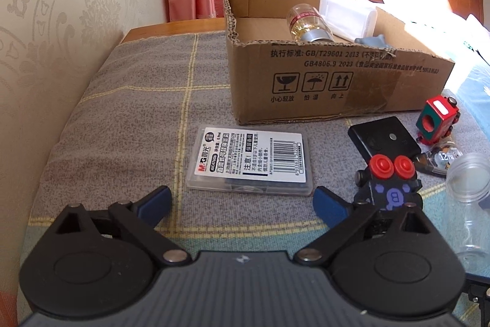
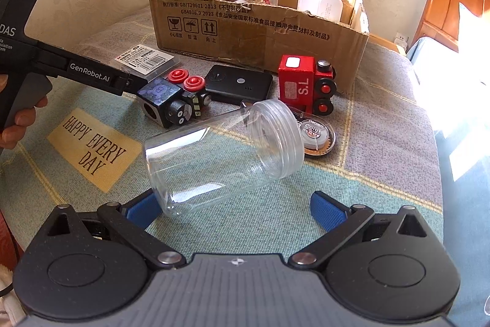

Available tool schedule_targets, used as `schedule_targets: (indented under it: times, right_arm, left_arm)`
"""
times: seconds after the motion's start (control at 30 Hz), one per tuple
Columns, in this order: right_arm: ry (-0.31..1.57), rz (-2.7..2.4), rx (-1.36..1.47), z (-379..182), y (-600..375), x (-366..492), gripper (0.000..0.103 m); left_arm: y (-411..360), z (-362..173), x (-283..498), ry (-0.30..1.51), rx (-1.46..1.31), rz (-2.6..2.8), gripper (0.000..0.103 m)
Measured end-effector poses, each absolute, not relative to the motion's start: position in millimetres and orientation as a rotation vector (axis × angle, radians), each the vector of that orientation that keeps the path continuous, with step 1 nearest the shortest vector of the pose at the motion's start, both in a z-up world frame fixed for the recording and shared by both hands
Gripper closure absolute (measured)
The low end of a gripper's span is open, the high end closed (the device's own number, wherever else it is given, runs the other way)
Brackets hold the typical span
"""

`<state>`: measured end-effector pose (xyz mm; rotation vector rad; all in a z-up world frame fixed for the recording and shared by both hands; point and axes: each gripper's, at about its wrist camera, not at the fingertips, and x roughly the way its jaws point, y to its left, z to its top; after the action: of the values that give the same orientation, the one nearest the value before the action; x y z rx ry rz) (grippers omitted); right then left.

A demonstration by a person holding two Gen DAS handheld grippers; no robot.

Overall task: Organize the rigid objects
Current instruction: 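Lower the right tool around the clear jar while the left moves to the white card pack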

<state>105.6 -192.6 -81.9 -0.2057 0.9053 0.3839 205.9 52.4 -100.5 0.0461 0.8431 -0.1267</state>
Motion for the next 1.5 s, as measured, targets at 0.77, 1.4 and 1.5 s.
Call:
schedule_targets:
  times: [0.77,1.4,1.5]
  right_arm:
    - [0.876,0.402,-0.206,-82,-195,103,0.000]
    - [0.838,0.469,-0.279,-74,-190,114,0.000]
    - [0.825,0.494,-0.294,-71,-187,118,0.000]
  left_arm:
    - [53,-100,169,0.814,0.028,-0.111,0.014]
    - [55,-103,154,0.790,0.014,-0.074,0.006]
    - [54,-103,154,0.793,0.015,-0.072,0.005]
